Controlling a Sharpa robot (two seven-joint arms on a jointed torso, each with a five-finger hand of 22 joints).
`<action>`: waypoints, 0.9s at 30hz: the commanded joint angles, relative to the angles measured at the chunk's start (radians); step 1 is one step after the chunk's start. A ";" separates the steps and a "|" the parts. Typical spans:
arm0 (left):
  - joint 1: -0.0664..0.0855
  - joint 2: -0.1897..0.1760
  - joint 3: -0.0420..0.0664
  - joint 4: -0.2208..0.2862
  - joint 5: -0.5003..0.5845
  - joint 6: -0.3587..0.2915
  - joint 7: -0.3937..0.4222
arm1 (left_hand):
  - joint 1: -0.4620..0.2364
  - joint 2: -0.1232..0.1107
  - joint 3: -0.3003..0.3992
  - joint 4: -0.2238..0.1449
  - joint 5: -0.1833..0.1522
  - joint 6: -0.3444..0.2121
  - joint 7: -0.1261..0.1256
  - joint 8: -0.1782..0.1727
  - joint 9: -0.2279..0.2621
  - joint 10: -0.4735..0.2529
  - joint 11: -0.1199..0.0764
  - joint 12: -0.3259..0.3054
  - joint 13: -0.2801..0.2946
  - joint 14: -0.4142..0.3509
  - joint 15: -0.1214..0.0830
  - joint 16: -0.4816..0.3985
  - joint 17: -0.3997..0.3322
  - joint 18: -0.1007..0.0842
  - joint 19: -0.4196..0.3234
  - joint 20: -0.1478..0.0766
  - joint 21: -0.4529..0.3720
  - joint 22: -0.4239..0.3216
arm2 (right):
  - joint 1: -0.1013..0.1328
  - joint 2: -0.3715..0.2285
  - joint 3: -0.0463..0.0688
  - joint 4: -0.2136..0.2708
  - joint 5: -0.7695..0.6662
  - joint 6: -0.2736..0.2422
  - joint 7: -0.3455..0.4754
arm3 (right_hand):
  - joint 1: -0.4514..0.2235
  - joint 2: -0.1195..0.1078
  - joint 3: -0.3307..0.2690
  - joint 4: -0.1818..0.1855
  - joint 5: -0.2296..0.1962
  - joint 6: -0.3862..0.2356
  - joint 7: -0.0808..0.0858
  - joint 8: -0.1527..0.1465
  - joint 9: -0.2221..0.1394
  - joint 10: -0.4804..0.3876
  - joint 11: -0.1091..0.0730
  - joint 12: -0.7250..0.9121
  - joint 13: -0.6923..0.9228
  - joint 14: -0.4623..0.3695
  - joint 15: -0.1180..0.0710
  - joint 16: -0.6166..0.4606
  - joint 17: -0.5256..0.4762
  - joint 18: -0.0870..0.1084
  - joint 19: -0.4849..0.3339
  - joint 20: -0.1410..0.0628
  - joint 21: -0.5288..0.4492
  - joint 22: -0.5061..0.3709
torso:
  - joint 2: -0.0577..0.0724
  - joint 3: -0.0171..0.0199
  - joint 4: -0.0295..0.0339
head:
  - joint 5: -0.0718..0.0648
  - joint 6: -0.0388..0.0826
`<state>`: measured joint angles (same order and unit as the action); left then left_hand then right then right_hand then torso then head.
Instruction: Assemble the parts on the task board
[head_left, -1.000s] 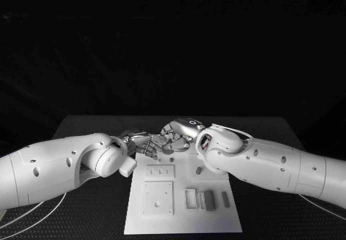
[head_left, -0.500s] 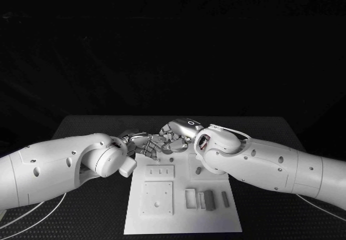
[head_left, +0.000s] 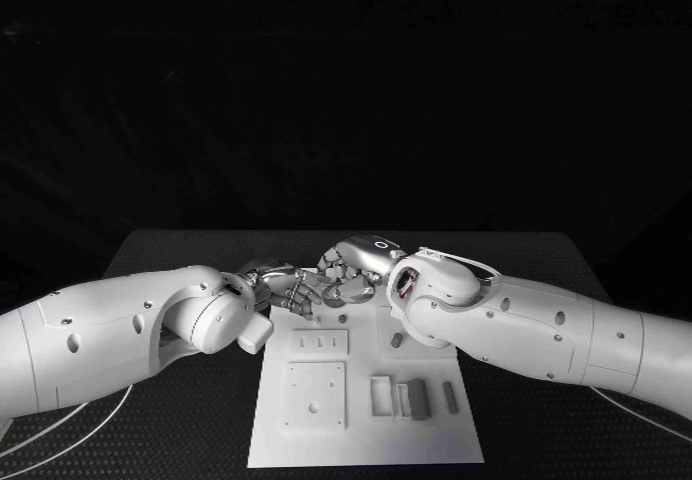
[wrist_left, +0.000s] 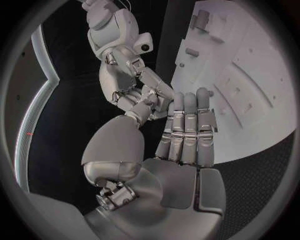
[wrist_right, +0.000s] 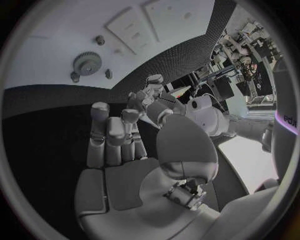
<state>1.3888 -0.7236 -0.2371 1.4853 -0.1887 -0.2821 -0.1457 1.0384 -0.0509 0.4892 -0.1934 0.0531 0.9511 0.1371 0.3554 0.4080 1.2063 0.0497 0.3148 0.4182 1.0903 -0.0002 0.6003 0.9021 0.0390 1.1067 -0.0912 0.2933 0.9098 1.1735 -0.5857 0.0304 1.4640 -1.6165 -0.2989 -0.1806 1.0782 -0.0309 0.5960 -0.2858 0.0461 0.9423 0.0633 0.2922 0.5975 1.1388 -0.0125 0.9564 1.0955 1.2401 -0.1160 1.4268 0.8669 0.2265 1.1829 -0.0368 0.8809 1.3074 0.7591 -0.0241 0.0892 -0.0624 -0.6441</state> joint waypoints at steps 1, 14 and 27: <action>0.002 0.004 0.003 0.004 -0.011 0.000 0.016 | 0.008 0.014 0.011 -0.003 -0.004 0.009 0.000 0.005 0.001 0.006 -0.002 0.006 0.004 0.007 -0.002 0.009 0.002 0.010 0.002 -0.006 0.004 0.004 | -0.003 0.003 -0.001 0.001 0.006 0.024 0.006 | 0.001 0.000 0.002 0.002 0.002 0.039 0.035 0.005 0.002 0.002 -0.002 0.004 -0.001 0.001 -0.007 0.002 0.001 0.035 0.000 -0.008 0.005 0.015 | 0.000 -0.0001 0.0008 | 0.000 -0.001; 0.002 0.003 0.003 0.005 -0.014 0.002 0.013 | 0.018 0.028 0.034 -0.003 -0.003 0.021 -0.006 0.009 0.003 0.016 -0.007 0.010 0.013 0.012 -0.006 0.019 0.003 0.006 0.004 -0.010 0.008 0.016 | -0.004 0.004 -0.001 -0.005 0.006 0.026 0.005 | 0.000 0.000 0.002 0.002 0.002 0.040 0.034 0.005 0.003 0.002 -0.003 0.004 -0.002 0.001 -0.007 0.002 0.001 0.035 0.001 -0.008 0.005 0.014 | 0.000 0.0000 0.0001 | 0.000 0.000; 0.002 -0.001 0.003 0.007 -0.014 0.014 0.026 | 0.045 0.047 0.098 -0.009 -0.001 0.035 -0.012 0.010 0.005 0.025 -0.011 0.011 0.026 0.014 -0.009 0.029 0.001 0.000 0.004 -0.015 0.009 0.032 | -0.005 0.005 -0.002 -0.013 0.006 0.027 0.005 | 0.000 0.000 0.003 0.002 0.002 0.040 0.034 0.005 0.003 0.002 -0.003 0.004 -0.002 0.001 -0.007 0.002 0.001 0.035 0.001 -0.008 0.004 0.014 | 0.000 -0.0002 0.0007 | -0.002 -0.002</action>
<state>1.3882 -0.7255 -0.2373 1.4876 -0.1981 -0.2801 -0.1473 1.0857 -0.0118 0.5824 -0.2036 0.0493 0.9812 0.1281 0.3637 0.3887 1.2245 0.0389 0.3204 0.4429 1.0972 -0.0069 0.6237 0.9041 0.0265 1.1095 -0.0988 0.2991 0.9406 1.1708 -0.5812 0.0306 1.4514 -1.6095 -0.2960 -0.1790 1.0795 -0.0374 0.5964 -0.2855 0.0453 0.9422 0.0634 0.2941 0.6007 1.1390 -0.0123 0.9564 1.0947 1.2404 -0.1160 1.4268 0.8667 0.2271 1.1829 -0.0364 0.8809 1.3074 0.7587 -0.0241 0.0895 -0.0642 -0.6451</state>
